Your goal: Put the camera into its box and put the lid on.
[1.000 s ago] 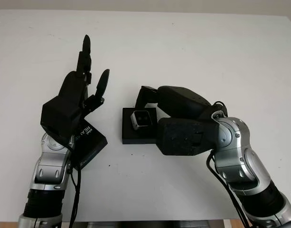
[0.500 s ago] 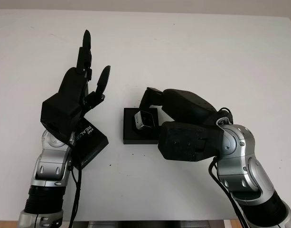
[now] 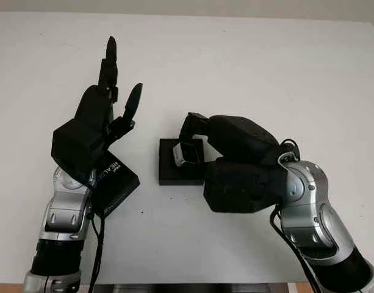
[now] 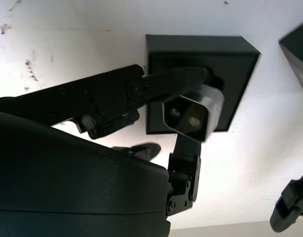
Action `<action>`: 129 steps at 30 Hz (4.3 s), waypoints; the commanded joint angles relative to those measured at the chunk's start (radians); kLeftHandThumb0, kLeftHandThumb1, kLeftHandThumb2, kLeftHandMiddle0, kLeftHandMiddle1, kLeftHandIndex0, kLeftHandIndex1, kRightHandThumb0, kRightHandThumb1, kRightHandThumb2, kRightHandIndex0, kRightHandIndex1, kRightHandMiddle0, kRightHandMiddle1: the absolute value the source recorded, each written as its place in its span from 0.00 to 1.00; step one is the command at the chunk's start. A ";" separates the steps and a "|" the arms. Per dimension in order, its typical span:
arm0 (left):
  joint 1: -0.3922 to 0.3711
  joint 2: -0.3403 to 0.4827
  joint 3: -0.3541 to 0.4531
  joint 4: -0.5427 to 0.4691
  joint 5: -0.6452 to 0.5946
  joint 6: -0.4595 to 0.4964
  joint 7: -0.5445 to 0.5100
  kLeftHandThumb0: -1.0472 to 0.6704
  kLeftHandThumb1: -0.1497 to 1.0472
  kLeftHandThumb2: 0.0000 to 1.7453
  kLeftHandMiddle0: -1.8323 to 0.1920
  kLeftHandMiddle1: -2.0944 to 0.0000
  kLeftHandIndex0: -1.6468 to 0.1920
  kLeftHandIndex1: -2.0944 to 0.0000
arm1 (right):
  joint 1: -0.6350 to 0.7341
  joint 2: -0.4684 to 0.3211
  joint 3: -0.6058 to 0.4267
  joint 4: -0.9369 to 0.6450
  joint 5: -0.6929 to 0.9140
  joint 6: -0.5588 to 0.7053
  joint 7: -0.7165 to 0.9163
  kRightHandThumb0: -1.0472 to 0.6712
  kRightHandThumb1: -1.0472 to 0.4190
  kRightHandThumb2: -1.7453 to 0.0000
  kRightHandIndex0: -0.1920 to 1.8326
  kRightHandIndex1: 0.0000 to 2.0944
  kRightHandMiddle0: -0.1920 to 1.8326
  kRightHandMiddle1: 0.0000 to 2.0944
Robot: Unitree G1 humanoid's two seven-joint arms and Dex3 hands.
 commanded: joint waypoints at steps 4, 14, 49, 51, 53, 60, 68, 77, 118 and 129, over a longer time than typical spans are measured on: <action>0.015 -0.001 -0.001 -0.025 0.000 0.002 0.001 0.11 1.00 0.32 1.00 1.00 1.00 1.00 | 0.012 -0.039 -0.027 0.022 0.043 -0.125 -0.020 0.19 0.00 0.94 0.13 0.01 0.05 0.47; 0.023 -0.005 0.002 -0.031 -0.012 0.014 -0.004 0.11 1.00 0.32 1.00 1.00 1.00 1.00 | 0.016 -0.053 -0.051 0.094 0.043 -0.353 -0.156 0.17 0.00 0.95 0.16 0.03 0.04 0.50; 0.097 0.282 0.169 -0.242 -0.143 -0.001 -0.272 0.06 1.00 0.25 1.00 1.00 1.00 1.00 | -0.153 0.030 -0.346 0.224 0.383 -0.086 -0.232 0.15 0.00 0.69 0.22 0.04 0.09 0.30; 0.097 0.362 0.202 -0.260 -0.217 0.041 -0.383 0.03 1.00 0.18 1.00 1.00 1.00 1.00 | -0.149 0.030 -0.361 0.239 0.423 -0.092 -0.230 0.16 0.00 0.67 0.22 0.04 0.09 0.30; 0.083 0.487 0.225 -0.250 -0.254 0.056 -0.517 0.02 1.00 0.12 1.00 0.99 1.00 1.00 | -0.148 0.033 -0.382 0.270 0.470 -0.112 -0.233 0.16 0.00 0.67 0.22 0.04 0.09 0.31; 0.040 0.803 0.212 -0.254 -0.268 0.115 -0.826 0.12 0.84 0.01 1.00 1.00 1.00 1.00 | -0.144 0.056 -0.440 0.325 0.592 -0.119 -0.271 0.19 0.00 0.68 0.22 0.04 0.03 0.38; 0.043 1.004 0.154 -0.393 -0.055 -0.028 -0.922 0.12 0.77 0.01 1.00 1.00 1.00 1.00 | -0.148 0.080 -0.506 0.345 0.729 -0.048 -0.303 0.21 0.00 0.66 0.20 0.03 0.00 0.41; 0.084 1.032 0.118 -0.444 0.122 -0.170 -0.926 0.19 0.70 0.03 1.00 1.00 1.00 1.00 | -0.149 0.078 -0.538 0.343 0.781 -0.014 -0.356 0.21 0.00 0.64 0.20 0.03 0.01 0.40; 0.226 0.791 -0.059 -0.298 0.506 -0.425 -0.538 0.42 0.89 0.04 0.65 0.01 0.76 0.28 | -0.089 0.063 -0.549 0.257 0.799 0.044 -0.416 0.20 0.00 0.67 0.23 0.05 0.01 0.50; 0.216 0.784 -0.061 -0.292 0.571 -0.443 -0.529 0.31 1.00 0.22 0.55 0.00 0.81 0.01 | -0.087 0.077 -0.544 0.258 0.815 0.038 -0.416 0.22 0.00 0.67 0.22 0.04 0.00 0.50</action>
